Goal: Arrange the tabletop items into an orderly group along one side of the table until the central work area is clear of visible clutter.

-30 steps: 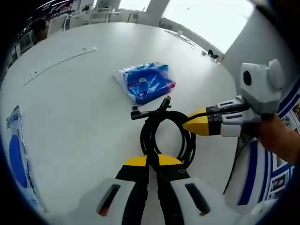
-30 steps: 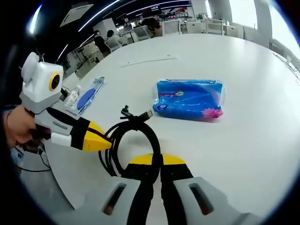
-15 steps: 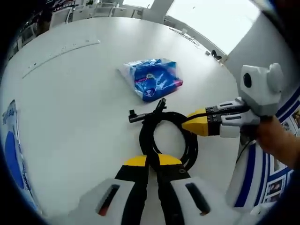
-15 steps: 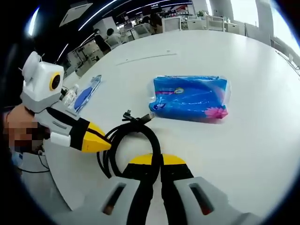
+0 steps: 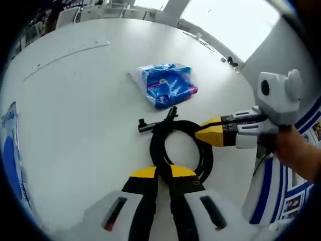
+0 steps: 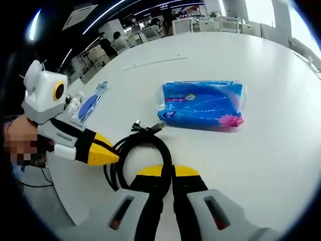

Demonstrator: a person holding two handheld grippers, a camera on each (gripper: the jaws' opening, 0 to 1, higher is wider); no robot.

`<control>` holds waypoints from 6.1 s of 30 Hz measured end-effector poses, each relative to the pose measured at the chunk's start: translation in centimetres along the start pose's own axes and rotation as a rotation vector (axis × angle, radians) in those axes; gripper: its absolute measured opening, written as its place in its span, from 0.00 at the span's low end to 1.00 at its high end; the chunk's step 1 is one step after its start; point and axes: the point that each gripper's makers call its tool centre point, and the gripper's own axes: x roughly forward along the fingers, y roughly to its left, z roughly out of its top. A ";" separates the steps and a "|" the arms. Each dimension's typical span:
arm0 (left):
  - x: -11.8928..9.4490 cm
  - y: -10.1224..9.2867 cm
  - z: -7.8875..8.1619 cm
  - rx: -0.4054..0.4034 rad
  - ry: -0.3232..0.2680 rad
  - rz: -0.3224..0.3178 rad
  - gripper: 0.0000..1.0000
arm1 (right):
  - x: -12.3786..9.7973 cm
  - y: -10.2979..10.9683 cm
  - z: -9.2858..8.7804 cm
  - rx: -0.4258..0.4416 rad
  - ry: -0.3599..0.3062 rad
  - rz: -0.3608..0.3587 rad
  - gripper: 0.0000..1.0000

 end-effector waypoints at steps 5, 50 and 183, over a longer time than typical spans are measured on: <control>0.0 0.1 -0.2 -0.006 -0.001 -0.002 0.08 | 0.1 0.0 -0.1 0.001 0.004 -0.004 0.05; -2.1 0.6 0.2 -0.011 -0.055 0.014 0.44 | -1.0 0.3 0.8 -0.041 -0.033 -0.033 0.37; -19.0 12.4 -7.0 -0.558 -0.500 0.358 0.63 | 11.8 28.5 20.6 -0.843 -0.023 0.449 0.56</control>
